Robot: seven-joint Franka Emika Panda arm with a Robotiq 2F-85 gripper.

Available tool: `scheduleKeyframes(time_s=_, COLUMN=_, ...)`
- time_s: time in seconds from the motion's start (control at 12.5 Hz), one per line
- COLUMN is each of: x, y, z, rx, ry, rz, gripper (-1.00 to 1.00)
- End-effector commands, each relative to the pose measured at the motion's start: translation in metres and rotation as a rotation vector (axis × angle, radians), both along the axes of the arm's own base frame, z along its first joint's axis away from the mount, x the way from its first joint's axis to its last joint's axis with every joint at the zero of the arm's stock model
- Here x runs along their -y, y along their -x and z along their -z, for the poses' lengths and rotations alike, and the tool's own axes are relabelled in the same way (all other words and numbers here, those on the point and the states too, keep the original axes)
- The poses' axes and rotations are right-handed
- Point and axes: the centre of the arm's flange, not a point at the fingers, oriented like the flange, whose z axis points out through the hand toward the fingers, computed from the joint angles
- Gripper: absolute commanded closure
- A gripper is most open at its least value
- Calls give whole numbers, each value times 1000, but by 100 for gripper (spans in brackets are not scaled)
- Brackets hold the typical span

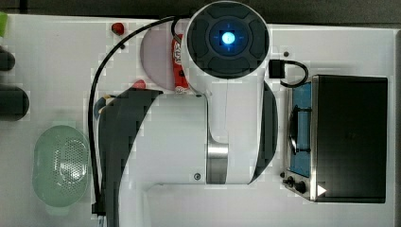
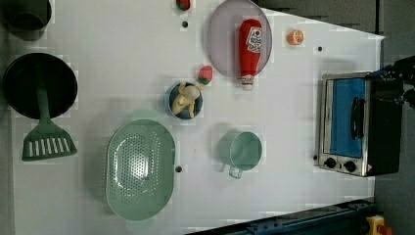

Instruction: Pick ketchup from plate and place it on table.

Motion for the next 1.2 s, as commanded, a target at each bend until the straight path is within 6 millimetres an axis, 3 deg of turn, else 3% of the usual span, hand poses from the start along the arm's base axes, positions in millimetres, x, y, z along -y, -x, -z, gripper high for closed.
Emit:
scheduleKeyframes(time_s=0.08, x=13, y=75, z=-70, rx=-17, ry=-14, rz=128, gripper=-58)
scheduleKeyframes(time_s=0.24, x=11, y=72, z=-64, rx=-27, ry=-14, rz=120, gripper=-100)
scheduleKeyframes(time_s=0.48, x=4, y=57, z=-40, rx=-60, ry=-17, rz=52, gripper=-100)
scheduleKeyframes(time_s=1.2, x=-26, y=-14, z=72, rx=-81, ry=-57, rz=-262, gripper=-100)
